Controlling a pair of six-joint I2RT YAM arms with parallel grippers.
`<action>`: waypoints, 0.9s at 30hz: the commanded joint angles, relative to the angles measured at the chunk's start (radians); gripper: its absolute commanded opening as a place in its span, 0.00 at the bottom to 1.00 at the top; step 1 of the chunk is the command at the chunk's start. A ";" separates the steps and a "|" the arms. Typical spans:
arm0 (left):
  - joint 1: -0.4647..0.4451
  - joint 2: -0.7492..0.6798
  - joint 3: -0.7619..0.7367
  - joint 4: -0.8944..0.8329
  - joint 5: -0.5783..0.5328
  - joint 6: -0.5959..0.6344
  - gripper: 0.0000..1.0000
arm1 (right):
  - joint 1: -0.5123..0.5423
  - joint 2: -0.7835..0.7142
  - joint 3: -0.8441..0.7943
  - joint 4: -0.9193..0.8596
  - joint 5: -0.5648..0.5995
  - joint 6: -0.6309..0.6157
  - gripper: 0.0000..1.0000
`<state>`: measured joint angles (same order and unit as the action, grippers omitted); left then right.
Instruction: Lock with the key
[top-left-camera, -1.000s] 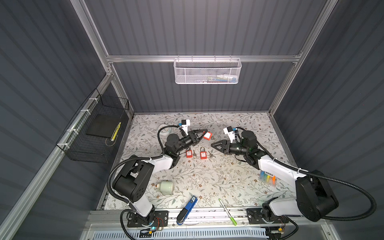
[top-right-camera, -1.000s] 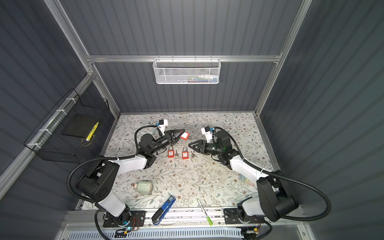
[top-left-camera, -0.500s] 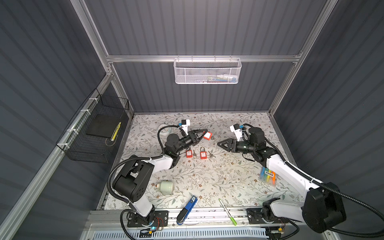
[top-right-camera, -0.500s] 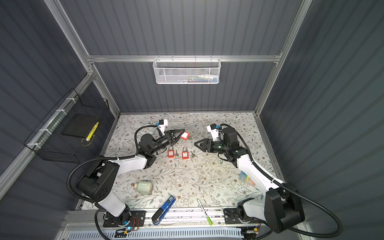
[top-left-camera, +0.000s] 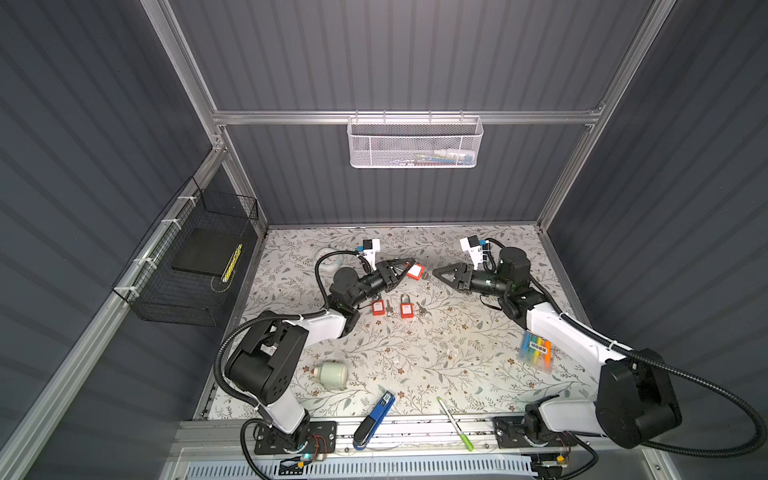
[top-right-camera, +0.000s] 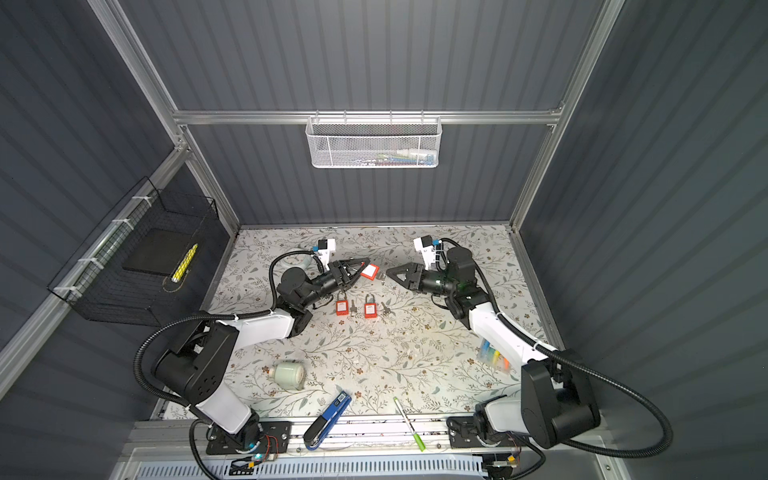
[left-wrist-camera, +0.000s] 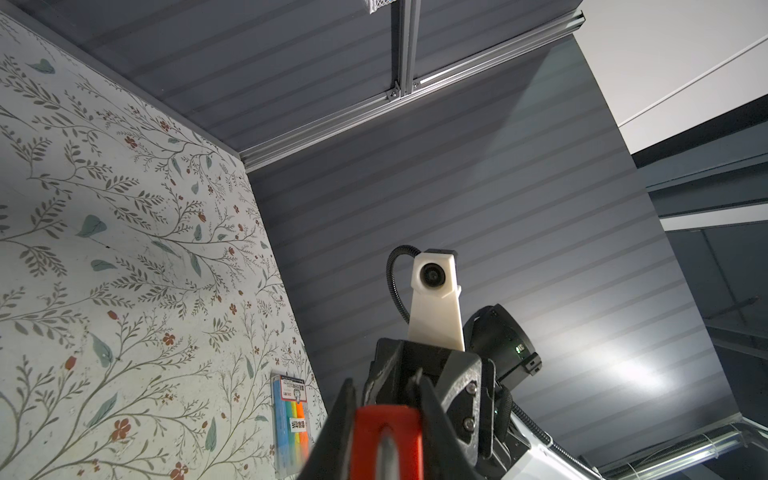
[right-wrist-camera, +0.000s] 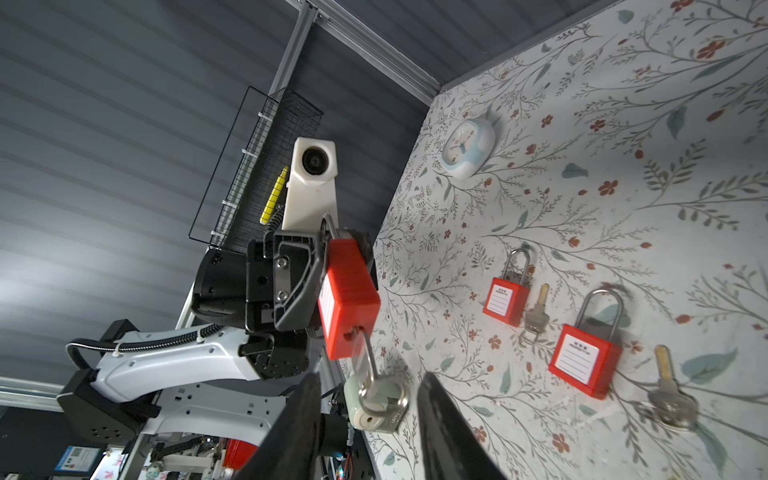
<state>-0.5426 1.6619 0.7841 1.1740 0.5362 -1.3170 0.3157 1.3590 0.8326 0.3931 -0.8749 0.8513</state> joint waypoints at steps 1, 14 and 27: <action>-0.003 -0.007 0.026 0.056 0.011 0.006 0.00 | -0.001 0.014 0.003 0.119 -0.036 0.078 0.36; -0.003 -0.007 0.022 0.058 0.011 0.004 0.00 | 0.035 0.072 0.001 0.186 -0.047 0.121 0.33; -0.003 -0.005 0.018 0.062 0.010 0.004 0.00 | 0.045 0.068 -0.009 0.165 -0.060 0.120 0.02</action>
<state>-0.5419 1.6619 0.7841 1.1980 0.5400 -1.3300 0.3550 1.4349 0.8303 0.5552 -0.9142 0.9775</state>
